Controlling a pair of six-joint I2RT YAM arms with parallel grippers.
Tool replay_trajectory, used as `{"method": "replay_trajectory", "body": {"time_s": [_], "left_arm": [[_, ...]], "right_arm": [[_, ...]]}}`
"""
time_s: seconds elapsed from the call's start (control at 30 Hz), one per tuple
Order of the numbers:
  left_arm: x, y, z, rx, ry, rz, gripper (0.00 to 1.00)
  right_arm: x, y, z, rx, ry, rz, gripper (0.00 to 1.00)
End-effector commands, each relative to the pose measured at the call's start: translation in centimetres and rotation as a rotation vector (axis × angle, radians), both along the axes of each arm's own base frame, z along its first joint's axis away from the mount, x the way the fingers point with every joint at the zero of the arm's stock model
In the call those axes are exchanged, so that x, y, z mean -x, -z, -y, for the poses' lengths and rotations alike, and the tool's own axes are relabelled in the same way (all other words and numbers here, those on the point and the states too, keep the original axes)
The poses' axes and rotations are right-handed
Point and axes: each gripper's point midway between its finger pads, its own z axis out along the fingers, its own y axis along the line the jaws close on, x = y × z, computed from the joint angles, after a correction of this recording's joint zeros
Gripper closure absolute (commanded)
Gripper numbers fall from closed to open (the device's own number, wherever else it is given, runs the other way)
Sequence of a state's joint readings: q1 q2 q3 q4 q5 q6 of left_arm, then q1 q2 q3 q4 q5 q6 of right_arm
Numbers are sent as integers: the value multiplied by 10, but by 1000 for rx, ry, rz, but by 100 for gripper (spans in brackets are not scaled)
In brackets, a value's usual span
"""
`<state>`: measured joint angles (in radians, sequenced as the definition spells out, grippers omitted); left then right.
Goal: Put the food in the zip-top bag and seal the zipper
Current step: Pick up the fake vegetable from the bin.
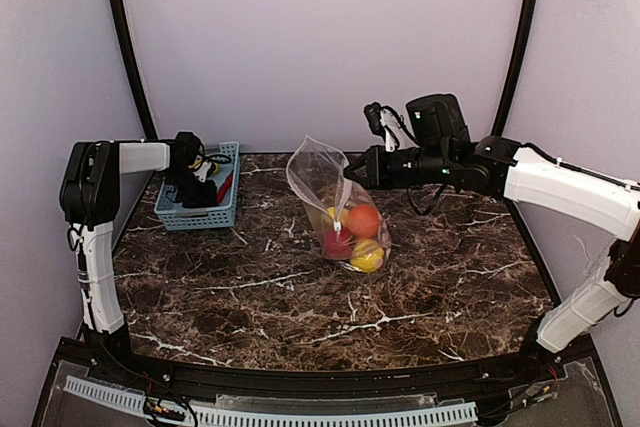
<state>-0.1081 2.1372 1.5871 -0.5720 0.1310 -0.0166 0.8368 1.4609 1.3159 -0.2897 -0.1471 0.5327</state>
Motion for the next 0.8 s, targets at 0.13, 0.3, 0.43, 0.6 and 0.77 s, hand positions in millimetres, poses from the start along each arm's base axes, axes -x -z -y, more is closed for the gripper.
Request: {"method": "replay_trajectory", "body": {"time_s": [0.13, 0.3, 0.43, 0.6, 0.77], "left_arm": [[0, -5, -2, 1, 6, -9, 69], [-4, -24, 0, 14, 8, 39, 86], [-8, -48, 1, 22, 10, 105, 92], [-7, -76, 2, 36, 14, 185, 94], [-4, -112, 3, 59, 13, 272, 94]], "right_arm": [[-3, -1, -2, -22, -1, 4, 100], [-3, -1, 0, -25, 7, 0, 100], [-2, 0, 0, -25, 9, -4, 100], [-2, 0, -1, -27, 7, -9, 100], [-3, -1, -1, -31, 8, -11, 100]]}}
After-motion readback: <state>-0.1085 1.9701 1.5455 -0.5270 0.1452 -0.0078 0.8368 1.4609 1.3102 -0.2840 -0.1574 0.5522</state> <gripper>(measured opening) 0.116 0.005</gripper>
